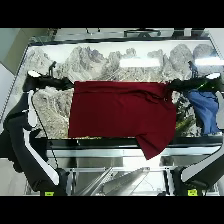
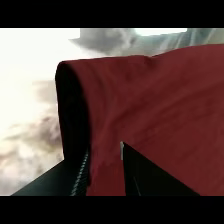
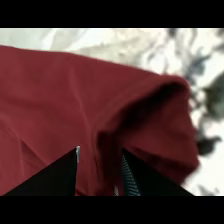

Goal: Fold the shirts.

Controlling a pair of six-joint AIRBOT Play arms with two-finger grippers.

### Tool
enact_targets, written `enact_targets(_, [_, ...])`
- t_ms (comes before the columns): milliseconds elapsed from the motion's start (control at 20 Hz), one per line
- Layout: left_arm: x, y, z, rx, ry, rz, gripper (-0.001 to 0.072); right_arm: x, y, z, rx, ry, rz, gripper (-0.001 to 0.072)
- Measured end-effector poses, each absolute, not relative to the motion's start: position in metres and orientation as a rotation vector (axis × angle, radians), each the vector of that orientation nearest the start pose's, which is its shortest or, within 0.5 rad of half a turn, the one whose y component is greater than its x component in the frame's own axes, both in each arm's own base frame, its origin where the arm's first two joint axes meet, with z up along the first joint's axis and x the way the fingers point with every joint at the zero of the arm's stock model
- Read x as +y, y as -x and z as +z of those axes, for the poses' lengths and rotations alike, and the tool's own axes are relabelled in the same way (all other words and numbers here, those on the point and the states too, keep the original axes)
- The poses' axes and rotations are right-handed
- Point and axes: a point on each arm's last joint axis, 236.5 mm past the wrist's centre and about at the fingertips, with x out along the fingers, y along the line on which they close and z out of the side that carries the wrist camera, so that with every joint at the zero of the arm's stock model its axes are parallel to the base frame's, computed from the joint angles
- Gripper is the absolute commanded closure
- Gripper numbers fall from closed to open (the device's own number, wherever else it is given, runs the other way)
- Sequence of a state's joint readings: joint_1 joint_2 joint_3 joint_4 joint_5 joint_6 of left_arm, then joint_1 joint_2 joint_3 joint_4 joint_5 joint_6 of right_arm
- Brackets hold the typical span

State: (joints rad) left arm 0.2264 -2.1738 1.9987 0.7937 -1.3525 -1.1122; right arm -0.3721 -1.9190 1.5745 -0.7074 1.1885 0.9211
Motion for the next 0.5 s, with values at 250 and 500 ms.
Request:
enact_targets(250, [0.004, -0.515, -0.038, 1.318, 0.377, -0.476, 0.0487, -0.051, -0.478, -0.027, 1.165, -0.479, 0.413, 0.0389])
enact_targets(500, [0.012, -0.417, -0.046, 1.518, 0.405, -0.412, 0.0487, -0.07, -0.393, -0.005, 1.264, -0.549, 0.337, 0.0389])
